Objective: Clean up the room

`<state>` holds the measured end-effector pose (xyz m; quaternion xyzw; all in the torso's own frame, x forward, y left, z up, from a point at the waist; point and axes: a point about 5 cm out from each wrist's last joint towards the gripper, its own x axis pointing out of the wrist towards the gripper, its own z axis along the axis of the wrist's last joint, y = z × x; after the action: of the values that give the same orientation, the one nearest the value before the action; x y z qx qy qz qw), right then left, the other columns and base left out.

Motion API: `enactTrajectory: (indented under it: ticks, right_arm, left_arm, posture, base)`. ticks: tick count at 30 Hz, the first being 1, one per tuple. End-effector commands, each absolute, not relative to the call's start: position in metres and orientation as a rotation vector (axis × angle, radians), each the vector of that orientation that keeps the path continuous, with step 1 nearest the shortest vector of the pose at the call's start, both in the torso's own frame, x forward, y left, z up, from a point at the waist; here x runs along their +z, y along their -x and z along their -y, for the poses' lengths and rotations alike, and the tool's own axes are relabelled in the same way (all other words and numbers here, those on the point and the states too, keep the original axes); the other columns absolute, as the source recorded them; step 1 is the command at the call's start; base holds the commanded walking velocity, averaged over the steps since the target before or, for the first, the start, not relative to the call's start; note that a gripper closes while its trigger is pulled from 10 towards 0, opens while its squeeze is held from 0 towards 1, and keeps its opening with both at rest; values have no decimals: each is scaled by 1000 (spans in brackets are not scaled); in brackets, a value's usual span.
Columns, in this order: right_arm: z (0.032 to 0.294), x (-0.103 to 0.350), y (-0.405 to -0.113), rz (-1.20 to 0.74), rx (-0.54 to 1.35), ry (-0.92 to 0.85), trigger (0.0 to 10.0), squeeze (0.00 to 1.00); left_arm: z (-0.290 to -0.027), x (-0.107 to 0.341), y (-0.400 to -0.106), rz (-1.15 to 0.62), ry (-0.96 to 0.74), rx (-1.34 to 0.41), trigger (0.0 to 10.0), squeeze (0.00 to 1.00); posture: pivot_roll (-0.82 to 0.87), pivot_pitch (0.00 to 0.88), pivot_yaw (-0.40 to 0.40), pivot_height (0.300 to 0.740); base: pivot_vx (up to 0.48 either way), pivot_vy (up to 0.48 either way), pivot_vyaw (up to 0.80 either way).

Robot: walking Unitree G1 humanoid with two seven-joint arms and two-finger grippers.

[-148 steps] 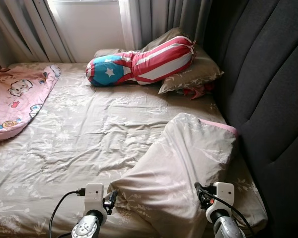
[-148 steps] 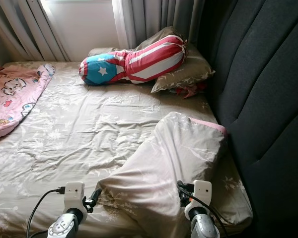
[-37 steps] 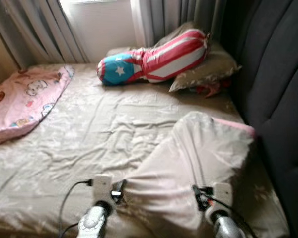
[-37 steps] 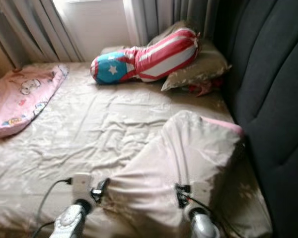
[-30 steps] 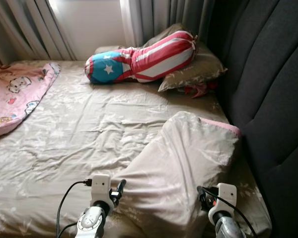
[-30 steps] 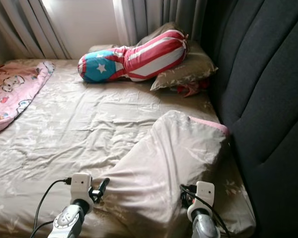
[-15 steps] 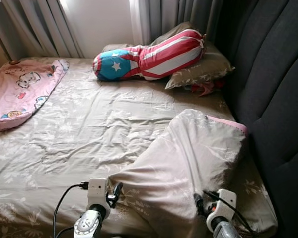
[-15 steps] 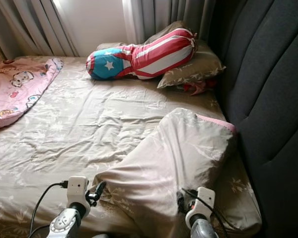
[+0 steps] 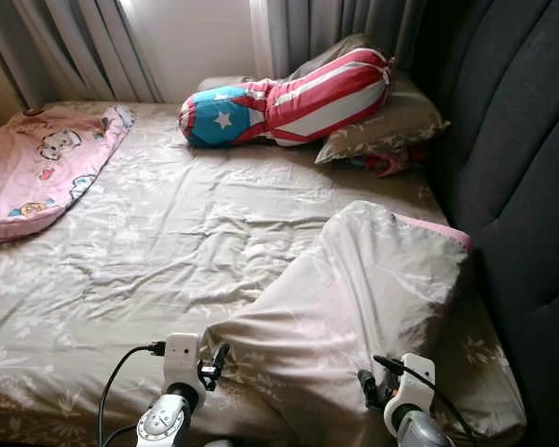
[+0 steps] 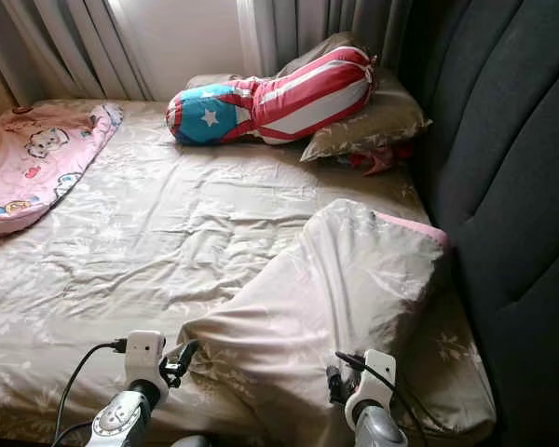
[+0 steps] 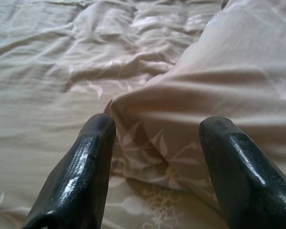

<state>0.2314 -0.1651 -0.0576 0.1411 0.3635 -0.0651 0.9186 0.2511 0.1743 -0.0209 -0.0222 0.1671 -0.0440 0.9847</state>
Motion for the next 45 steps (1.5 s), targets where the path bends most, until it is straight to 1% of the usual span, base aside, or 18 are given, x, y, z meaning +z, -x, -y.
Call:
enactTrajectory:
  ticks: [1,2,4,6,15,19,24,25,26,32,45]
  right_arm:
    - [162,-61,-229,-788,-139,-309,10000,0]
    - [162,-61,-229,-788,-139,-309,10000,0]
    - [156,-63,-227,-800,-132,-384,10000,0]
    - [152,-64,-224,-815,-116,-409,10000,0]
    - [147,-73,-209,-856,-116,-412,10000,0]
    - [146,-73,-209,-842,-112,-417,10000,0]
    - [143,-72,-211,-842,-77,-408,10000,0]
    - [142,-71,-212,-839,-65,-408,4784,0]
    - [141,-71,-213,-836,-58,-410,0,0]
    - [133,-70,-213,-839,-3,-405,0,0]
    - [130,-69,-214,-826,13,-399,0,0]
  left_arm:
    - [-179,-21,-248,-333,35,-88,10000,0]
    - [-179,-21,-248,-333,35,-88,10000,0]
    - [-180,-21,-246,-325,30,-95,10000,0]
    - [-180,-21,-245,-321,28,-97,10000,0]
    - [-191,-20,-236,-294,2,-112,10000,0]
    - [-195,-17,-237,-283,-5,-115,10000,0]
    - [-192,-15,-239,-271,-4,-119,10000,0]
    - [-190,-14,-239,-266,-2,-122,10000,0]
    - [-189,-14,-239,-265,0,-123,10000,0]
    - [-187,-13,-238,-263,7,-120,10000,0]
    - [-186,-12,-238,-266,12,-116,10000,0]
  posture:
    - [-26,92,20,663]
    - [-26,92,20,663]
    - [-14,107,28,663]
    - [-12,109,29,663]
    - [22,144,58,663]
    - [21,144,59,663]
    - [26,144,52,663]
    - [28,145,50,663]
    - [28,145,49,663]
    - [32,141,35,663]
    - [28,137,32,663]
  base:
    - [0,0,0]
    - [0,0,0]
    - [0,0,0]
    - [0,0,0]
    - [0,0,0]
    - [0,0,0]
    - [0,0,0]
    - [0,0,0]
    - [0,0,0]
    - [0,0,0]
    - [0,0,0]
